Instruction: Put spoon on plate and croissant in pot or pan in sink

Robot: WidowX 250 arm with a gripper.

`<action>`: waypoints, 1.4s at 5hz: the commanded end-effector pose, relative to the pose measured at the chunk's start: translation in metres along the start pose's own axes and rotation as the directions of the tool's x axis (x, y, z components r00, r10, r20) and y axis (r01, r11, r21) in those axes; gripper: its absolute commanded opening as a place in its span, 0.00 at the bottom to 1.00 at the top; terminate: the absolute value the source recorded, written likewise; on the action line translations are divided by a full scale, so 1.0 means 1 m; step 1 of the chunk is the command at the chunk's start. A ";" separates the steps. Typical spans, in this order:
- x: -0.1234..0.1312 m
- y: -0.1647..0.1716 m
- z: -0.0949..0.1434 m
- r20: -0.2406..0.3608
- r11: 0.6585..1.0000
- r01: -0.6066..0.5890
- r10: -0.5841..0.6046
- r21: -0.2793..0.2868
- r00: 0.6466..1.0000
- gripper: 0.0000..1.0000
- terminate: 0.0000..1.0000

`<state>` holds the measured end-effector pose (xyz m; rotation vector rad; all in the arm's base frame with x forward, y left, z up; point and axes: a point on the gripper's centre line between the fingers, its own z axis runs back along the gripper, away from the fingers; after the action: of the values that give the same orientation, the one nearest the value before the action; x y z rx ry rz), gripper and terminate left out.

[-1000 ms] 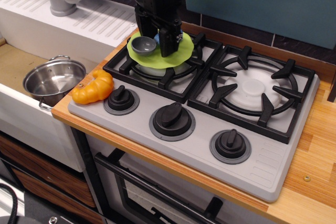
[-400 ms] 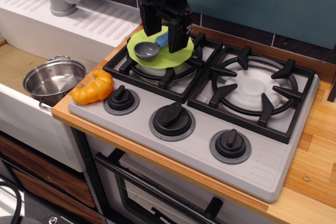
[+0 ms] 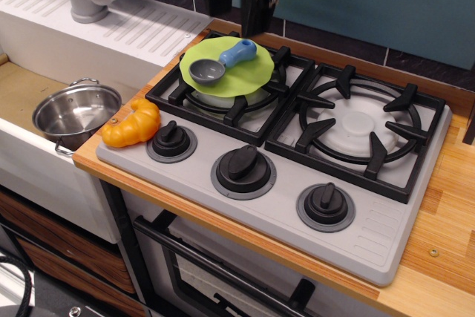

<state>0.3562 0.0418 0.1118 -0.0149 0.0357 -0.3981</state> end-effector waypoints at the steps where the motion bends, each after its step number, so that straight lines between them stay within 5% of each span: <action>1: 0.007 0.001 0.030 0.072 0.999 0.005 -0.008 0.043 0.997 1.00 0.00; 3: 0.007 0.001 0.030 0.072 0.999 0.005 -0.008 0.043 0.997 1.00 0.00; 5: -0.038 0.028 0.030 0.186 0.984 0.006 -0.039 0.176 0.982 1.00 0.00; 7: -0.067 0.056 0.022 0.251 0.979 -0.020 -0.032 0.201 0.967 1.00 0.00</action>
<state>0.3110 0.1181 0.1085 0.0888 -0.1931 -0.3985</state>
